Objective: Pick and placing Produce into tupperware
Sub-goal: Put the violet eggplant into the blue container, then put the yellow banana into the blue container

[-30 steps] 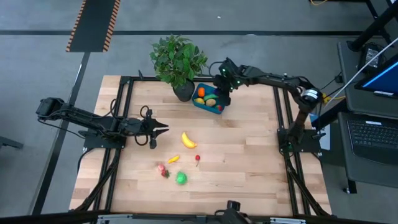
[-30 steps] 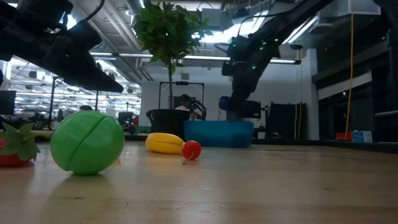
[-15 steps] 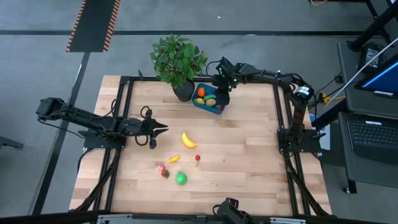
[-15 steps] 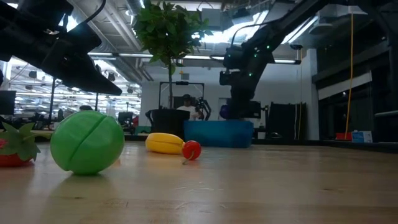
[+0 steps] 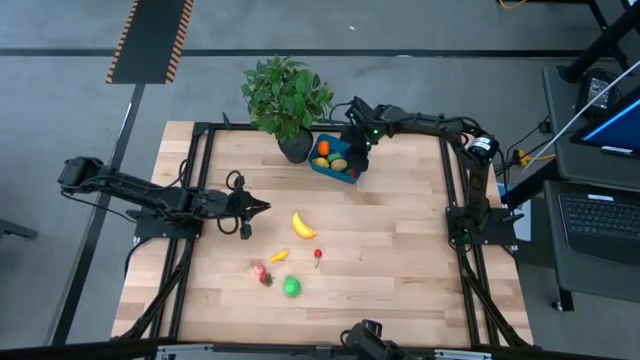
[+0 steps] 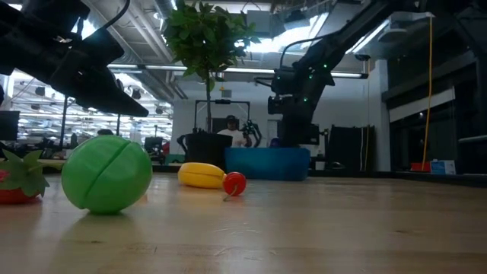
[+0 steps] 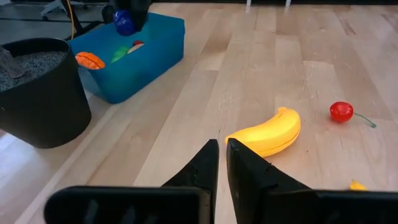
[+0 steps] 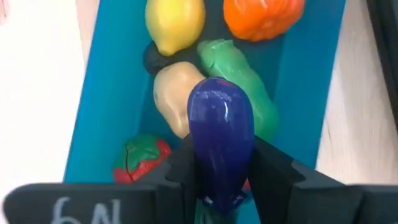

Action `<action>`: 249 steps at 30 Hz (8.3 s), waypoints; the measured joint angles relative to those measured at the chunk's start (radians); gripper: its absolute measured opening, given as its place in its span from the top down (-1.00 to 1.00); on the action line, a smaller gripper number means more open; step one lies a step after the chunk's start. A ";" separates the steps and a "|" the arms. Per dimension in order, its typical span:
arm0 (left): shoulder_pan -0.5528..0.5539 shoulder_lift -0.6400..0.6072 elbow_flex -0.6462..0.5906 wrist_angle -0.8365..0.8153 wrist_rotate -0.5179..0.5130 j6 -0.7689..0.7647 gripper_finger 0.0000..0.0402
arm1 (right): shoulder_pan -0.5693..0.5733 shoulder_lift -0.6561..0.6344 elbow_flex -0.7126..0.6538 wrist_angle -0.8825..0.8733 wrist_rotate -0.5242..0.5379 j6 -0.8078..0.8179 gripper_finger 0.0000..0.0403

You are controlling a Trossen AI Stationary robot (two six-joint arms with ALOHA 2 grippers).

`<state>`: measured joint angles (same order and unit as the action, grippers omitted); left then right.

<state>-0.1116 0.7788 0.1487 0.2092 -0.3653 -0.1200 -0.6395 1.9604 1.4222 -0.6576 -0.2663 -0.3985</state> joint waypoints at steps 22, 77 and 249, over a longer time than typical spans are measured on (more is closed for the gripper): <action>0.000 0.000 0.000 -0.011 0.000 0.000 0.89 | 0.006 0.004 -0.056 0.042 -0.001 0.004 0.19; -0.198 -0.290 0.000 -0.123 0.016 0.044 0.94 | 0.360 -0.784 -0.876 0.966 0.008 0.353 -0.08; 0.080 0.966 0.804 -0.595 0.331 0.453 0.29 | 0.368 -0.785 -0.917 0.927 -0.001 0.419 -0.08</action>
<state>-0.0311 1.7443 0.9527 -0.3854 -0.0340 0.3333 -0.2716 1.1751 0.5056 0.2695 -0.2672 0.0208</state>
